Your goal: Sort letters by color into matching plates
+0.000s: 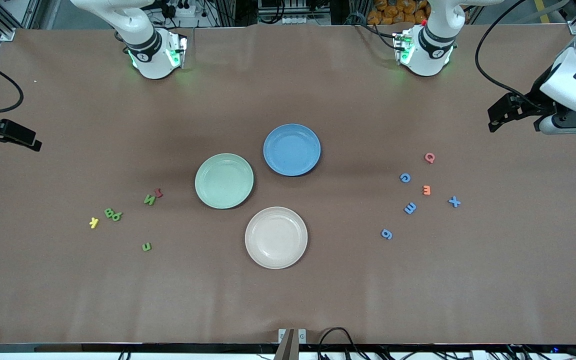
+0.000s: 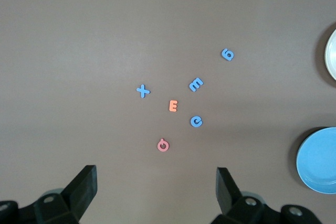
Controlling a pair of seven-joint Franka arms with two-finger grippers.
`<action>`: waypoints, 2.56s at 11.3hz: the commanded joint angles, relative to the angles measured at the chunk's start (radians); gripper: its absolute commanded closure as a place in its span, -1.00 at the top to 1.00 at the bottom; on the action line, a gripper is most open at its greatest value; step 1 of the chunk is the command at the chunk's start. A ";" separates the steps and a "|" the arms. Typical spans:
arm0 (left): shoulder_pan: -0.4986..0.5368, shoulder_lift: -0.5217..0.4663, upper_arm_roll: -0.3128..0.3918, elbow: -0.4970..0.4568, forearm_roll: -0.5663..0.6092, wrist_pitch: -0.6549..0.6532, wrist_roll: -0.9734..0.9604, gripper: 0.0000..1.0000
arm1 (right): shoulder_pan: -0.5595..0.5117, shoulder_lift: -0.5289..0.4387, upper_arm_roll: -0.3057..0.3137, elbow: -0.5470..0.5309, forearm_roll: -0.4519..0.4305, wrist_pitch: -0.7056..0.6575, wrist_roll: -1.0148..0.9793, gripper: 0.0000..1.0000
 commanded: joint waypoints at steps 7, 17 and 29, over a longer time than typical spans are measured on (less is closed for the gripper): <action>0.018 0.008 0.006 0.015 0.023 -0.024 0.002 1.00 | 0.005 -0.001 0.001 -0.007 -0.014 0.000 0.004 1.00; 0.038 0.012 0.003 -0.030 0.023 -0.024 0.019 1.00 | 0.005 0.007 0.001 -0.016 -0.014 0.008 0.004 1.00; 0.084 0.022 0.003 -0.313 0.026 0.281 0.045 1.00 | 0.006 0.024 0.015 -0.181 -0.005 0.240 0.125 1.00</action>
